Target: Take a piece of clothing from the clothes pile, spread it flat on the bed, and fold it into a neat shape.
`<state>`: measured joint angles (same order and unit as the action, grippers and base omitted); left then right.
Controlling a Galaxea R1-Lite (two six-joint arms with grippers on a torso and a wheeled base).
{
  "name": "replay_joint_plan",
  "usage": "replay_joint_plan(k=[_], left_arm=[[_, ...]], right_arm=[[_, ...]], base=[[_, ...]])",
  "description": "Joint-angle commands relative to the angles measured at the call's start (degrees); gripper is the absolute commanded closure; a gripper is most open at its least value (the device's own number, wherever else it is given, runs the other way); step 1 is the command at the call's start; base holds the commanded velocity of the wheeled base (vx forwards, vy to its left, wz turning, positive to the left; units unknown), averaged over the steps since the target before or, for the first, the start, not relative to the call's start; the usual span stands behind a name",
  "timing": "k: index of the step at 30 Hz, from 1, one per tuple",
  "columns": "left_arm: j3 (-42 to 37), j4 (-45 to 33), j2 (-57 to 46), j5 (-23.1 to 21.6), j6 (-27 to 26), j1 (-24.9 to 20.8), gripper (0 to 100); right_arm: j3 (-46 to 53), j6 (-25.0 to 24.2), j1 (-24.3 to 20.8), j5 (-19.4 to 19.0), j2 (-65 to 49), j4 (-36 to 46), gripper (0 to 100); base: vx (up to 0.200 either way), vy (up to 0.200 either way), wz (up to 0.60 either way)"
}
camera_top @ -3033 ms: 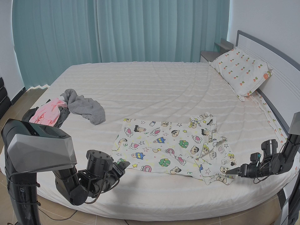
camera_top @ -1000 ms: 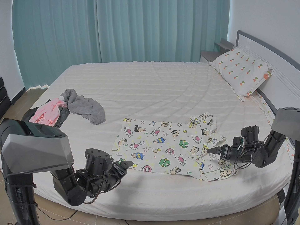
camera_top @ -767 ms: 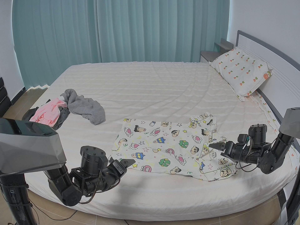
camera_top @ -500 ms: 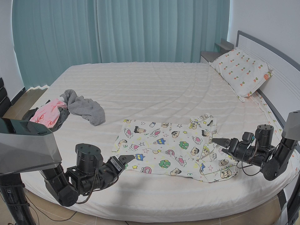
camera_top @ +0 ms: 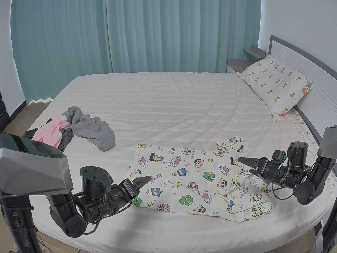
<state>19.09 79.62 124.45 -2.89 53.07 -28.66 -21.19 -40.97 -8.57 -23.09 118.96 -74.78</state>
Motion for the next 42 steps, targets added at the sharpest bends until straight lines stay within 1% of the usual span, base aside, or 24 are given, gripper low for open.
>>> replay_joint_plan(k=[1,2,3,4,5,6,8,9,10,11,12,13,14,17,24,27,29,31,37,42], left_arm=[[2.71,-1.22,3.95,-4.14,-14.04,4.05,0],[3.85,-3.94,3.95,-5.72,-18.96,5.46,0],[5.34,-7.28,3.87,-6.87,-22.39,6.51,0],[8.07,-12.20,3.60,-7.83,-25.29,7.74,0],[11.50,-18.18,3.43,-8.62,-27.31,8.97,0],[13.60,-21.78,3.34,-8.80,-28.02,9.59,0],[21.69,-34.00,3.16,-10.12,-30.39,11.96,0],[21.69,-34.00,3.16,-10.12,-30.39,11.96,0],[26.00,-39.54,3.95,-12.76,-34.08,13.46,0],[26.35,-40.07,4.13,-13.19,-34.87,13.63,0],[28.02,-41.82,5.54,-14.60,-39.27,14.60,0],[28.99,-42.00,6.94,-14.95,-41.90,15.12,0],[30.04,-42.00,8.00,-14.95,-43.40,15.56,0],[31.71,-42.09,9.14,-15.04,-44.19,16.00,0],[31.71,-41.91,10.72,-15.30,-44.28,16.00,0],[30.13,-42.00,10.19,-16.10,-44.10,16.09,0],[27.40,-41.82,8.70,-18.29,-44.19,16.09,0],[26.88,-41.82,8.70,-19.26,-44.28,16.00,0],[27.58,-38.22,11.43,-18.91,-44.19,16.00,0],[27.14,-37.96,12.83,-18.82,-44.19,15.48,0]], right_arm=[[0.27,0.45,-0.31,-0.11,-0.30,-0.02,0],[0.53,0.54,-0.75,-0.03,-0.30,-0.02,0],[0.88,0.54,-1.10,-0.03,-0.30,-0.19,0],[1.06,0.63,-1.27,-0.03,-0.39,-0.19,0],[1.15,0.81,-1.27,-0.03,-0.48,-0.28,0],[1.24,0.98,-1.27,-0.03,-0.48,-0.28,0],[1.41,1.86,-1.27,-0.03,-0.22,-0.28,0],[1.41,1.86,-1.27,-0.03,-0.22,-0.28,0],[1.50,2.12,-1.27,-0.03,-0.04,-0.28,0],[1.50,2.12,-1.27,-0.03,-0.04,-0.28,0],[1.50,2.21,-1.27,-0.03,-0.04,-0.28,0],[1.59,2.30,-1.27,-0.03,-0.13,-0.19,0],[1.59,2.48,-1.27,-0.03,-0.13,-0.19,0],[2.03,2.92,-1.27,-0.03,-0.13,-0.28,0],[2.20,3.71,-1.36,-0.03,0.05,-0.28,0],[2.20,3.79,-1.27,-0.03,0.22,-0.28,0],[2.11,3.79,-1.27,-0.03,0.58,-0.28,0],[2.20,3.79,-1.27,-0.03,0.84,-0.28,0],[2.29,3.88,-1.36,-0.03,0.58,-0.37,0],[2.20,3.88,-1.36,-0.03,0.66,-0.37,0]], base=[[0.000,0.000,0.00],[0.000,0.000,0.00],[0.000,0.000,0.00],[0.000,0.000,0.00],[0.000,0.000,0.00],[0.000,0.000,0.00],[0.000,0.000,0.00],[0.000,0.000,0.00],[0.000,0.000,0.00],[0.000,0.000,0.00],[0.000,0.000,0.00],[0.000,0.000,0.00],[0.000,0.000,0.00],[0.000,0.000,0.00],[0.000,0.000,0.00],[0.000,0.000,0.00],[0.000,0.000,0.00],[0.000,0.000,0.00],[0.000,0.000,0.00],[0.000,0.000,0.00]])
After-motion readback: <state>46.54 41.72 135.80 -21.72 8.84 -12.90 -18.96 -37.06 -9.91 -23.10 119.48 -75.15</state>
